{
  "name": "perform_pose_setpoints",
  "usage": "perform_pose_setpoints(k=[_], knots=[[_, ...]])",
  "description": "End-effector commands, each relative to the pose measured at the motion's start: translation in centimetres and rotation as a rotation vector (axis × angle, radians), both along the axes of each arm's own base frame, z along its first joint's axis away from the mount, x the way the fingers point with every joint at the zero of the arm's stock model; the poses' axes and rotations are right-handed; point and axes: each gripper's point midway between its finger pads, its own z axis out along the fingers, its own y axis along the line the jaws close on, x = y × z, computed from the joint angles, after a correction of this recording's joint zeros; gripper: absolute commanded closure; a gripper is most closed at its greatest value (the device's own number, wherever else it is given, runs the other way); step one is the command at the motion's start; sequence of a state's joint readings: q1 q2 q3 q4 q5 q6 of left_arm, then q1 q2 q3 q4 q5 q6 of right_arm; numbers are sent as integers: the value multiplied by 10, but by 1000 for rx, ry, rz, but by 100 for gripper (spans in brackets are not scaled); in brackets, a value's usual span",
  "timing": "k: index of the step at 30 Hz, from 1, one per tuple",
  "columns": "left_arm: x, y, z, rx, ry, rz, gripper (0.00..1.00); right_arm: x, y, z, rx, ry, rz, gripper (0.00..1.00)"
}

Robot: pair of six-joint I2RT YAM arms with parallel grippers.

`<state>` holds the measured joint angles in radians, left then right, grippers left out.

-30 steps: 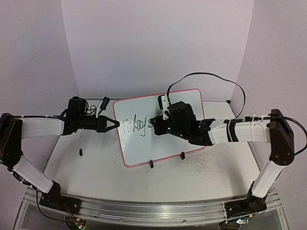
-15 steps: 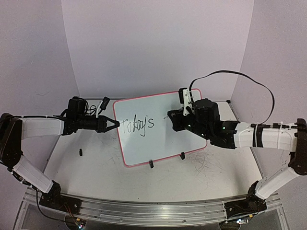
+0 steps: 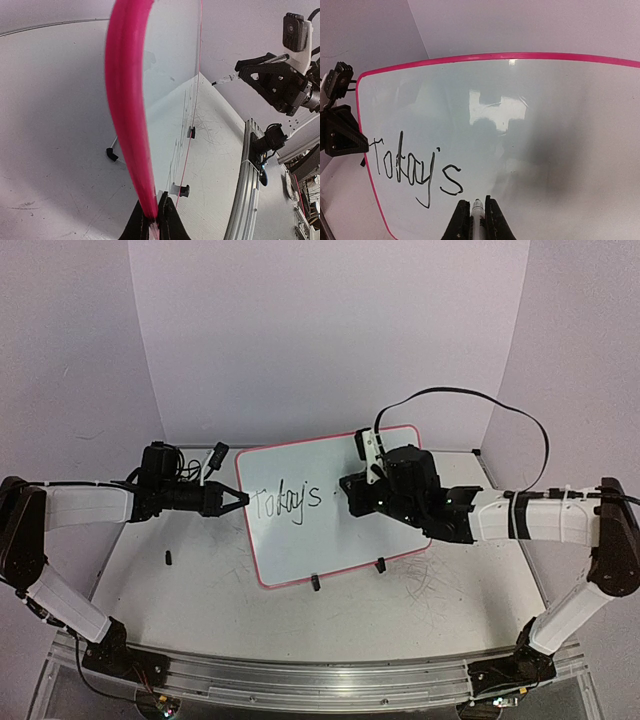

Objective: Write a sentence on the whiteboard

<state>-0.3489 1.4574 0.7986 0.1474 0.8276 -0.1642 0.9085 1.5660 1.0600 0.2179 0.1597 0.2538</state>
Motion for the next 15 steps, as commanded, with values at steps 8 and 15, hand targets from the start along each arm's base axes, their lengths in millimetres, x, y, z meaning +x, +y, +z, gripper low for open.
perform_pose_setpoints(k=[8,15], knots=[[21,12,-23,120,-17,107,100,19,-3,22,21,-44,-55,100],[22,12,-25,125,-15,107,100,25,12,25,0,-65,-9,100]])
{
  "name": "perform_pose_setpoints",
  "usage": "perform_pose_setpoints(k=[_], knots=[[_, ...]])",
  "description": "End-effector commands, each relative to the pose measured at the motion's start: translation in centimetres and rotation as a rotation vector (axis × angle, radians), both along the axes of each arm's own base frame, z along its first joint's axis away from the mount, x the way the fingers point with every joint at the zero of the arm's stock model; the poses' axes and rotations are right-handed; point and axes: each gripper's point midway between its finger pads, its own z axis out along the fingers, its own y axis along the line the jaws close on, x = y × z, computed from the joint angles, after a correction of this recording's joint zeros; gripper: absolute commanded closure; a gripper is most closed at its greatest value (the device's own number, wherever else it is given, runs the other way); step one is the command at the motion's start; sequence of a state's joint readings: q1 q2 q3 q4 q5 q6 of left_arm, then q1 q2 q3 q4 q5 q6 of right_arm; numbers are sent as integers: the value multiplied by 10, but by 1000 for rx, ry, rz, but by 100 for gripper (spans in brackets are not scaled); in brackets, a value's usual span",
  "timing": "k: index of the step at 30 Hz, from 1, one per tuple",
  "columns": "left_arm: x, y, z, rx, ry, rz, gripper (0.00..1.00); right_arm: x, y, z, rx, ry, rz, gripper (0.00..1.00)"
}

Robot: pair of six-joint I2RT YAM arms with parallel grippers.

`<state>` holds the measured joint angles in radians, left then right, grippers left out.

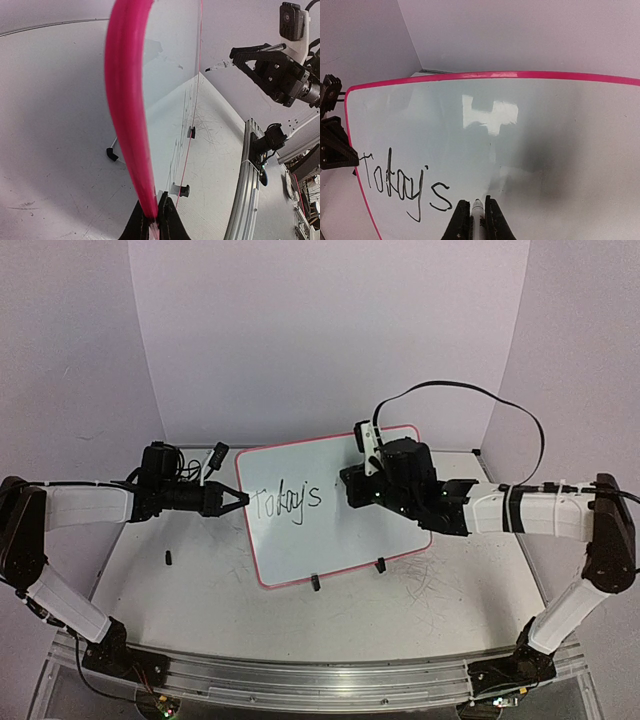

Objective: Write a sentence on the whiteboard

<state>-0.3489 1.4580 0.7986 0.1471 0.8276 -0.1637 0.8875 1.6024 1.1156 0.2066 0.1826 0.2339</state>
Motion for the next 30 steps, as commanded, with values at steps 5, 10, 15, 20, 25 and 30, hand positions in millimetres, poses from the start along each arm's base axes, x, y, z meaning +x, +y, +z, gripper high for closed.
perform_pose_setpoints(k=[5,10,15,20,25,30], knots=[[23,12,-26,127,-15,108,100,13,13,16,10,-40,1,100],[23,12,-27,129,-14,108,100,18,9,15,20,-37,-24,100],[23,12,-27,129,-13,108,100,20,11,14,18,-36,-21,100],[22,12,-26,129,-16,109,100,25,6,10,15,-29,-49,100],[23,12,-26,130,-18,110,100,25,6,2,9,-15,-49,100],[23,12,-26,131,-16,109,100,21,3,-7,0,6,-50,100]])
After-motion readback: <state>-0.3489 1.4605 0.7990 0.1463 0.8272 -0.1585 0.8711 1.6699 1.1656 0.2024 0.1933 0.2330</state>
